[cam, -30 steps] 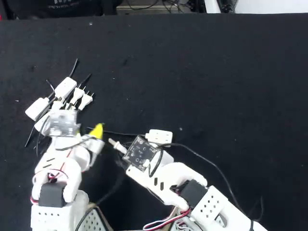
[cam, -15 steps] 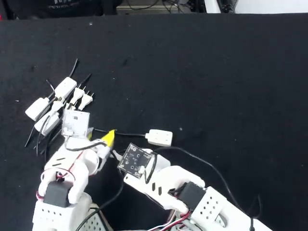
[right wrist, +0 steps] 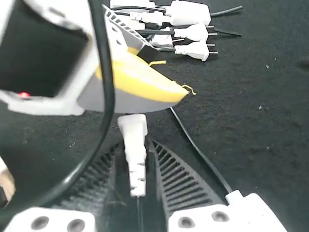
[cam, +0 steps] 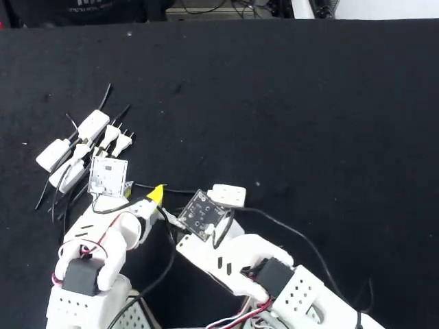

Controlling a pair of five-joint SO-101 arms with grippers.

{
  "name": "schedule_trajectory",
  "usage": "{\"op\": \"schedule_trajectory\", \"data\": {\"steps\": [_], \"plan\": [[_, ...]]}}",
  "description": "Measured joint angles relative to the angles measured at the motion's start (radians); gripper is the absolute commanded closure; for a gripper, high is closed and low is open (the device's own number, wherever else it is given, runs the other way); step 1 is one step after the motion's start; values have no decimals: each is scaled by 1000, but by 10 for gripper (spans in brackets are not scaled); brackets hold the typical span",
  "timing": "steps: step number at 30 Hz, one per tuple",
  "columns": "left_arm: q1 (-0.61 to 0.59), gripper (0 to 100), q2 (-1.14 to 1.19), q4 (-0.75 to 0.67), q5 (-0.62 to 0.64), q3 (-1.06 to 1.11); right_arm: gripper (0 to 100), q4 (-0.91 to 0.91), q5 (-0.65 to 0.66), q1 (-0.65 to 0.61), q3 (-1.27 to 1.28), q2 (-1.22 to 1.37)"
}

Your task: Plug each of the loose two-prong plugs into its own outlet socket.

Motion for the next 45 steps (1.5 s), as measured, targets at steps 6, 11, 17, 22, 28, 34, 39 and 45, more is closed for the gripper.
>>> {"op": "schedule_trajectory", "data": {"steps": [6, 11, 17, 22, 28, 34, 39, 45], "plan": [[-2, 788, 0, 0, 0, 0, 988, 0, -20, 0, 0, 0], [-2, 788, -2, -9, 0, 17, 988, 0, -20, 0, 2, 0], [-3, 788, -3, -17, 0, 14, 988, 28, 21, 2, 3, -95], [-3, 788, -3, -17, 2, 12, 988, 94, 28, -2, 11, -199], [-3, 788, -3, -17, 2, 14, 988, 103, 38, -2, 44, -258], [-3, 788, -3, -17, 2, 14, 988, 103, 48, -2, 44, -267], [-3, 788, -3, -17, 2, 14, 988, 103, 48, -2, 44, -267], [-3, 788, -3, -17, 2, 14, 988, 103, 26, -2, 46, -267]]}}
